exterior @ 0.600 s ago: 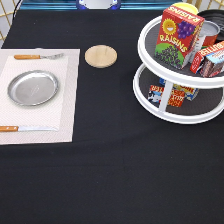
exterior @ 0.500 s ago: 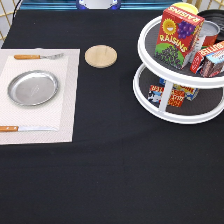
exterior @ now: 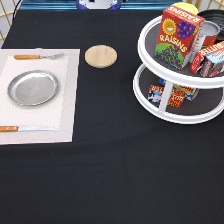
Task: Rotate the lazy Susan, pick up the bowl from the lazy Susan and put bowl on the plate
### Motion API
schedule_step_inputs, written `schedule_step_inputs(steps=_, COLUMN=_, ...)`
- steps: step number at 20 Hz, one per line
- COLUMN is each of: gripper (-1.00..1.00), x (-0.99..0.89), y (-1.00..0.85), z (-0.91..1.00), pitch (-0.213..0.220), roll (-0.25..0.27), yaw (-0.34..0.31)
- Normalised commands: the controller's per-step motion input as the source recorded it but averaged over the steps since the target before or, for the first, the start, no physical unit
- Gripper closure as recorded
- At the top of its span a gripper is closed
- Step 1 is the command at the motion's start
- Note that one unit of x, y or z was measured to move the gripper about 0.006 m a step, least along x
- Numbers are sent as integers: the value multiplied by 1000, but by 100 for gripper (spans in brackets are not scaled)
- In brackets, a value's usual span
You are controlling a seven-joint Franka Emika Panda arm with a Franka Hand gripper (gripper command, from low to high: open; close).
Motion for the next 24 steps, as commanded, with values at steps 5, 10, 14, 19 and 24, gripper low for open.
schedule_step_inputs(steps=5, gripper=-100, x=699, y=119, z=26, pitch=-1, roll=218, yaw=-39)
schedule_step_inputs(steps=10, gripper=-100, x=350, y=163, z=0, pitch=-69, roll=224, yaw=-48)
schedule_step_inputs(steps=14, gripper=-100, x=61, y=289, z=0, pitch=-106, roll=182, yaw=-10)
schedule_step_inputs(steps=19, gripper=-100, x=18, y=475, z=-27, pitch=-61, roll=53, yaw=0)
schedule_step_inputs(steps=24, gripper=-100, x=33, y=349, z=-157, pitch=-11, roll=39, yaw=26)
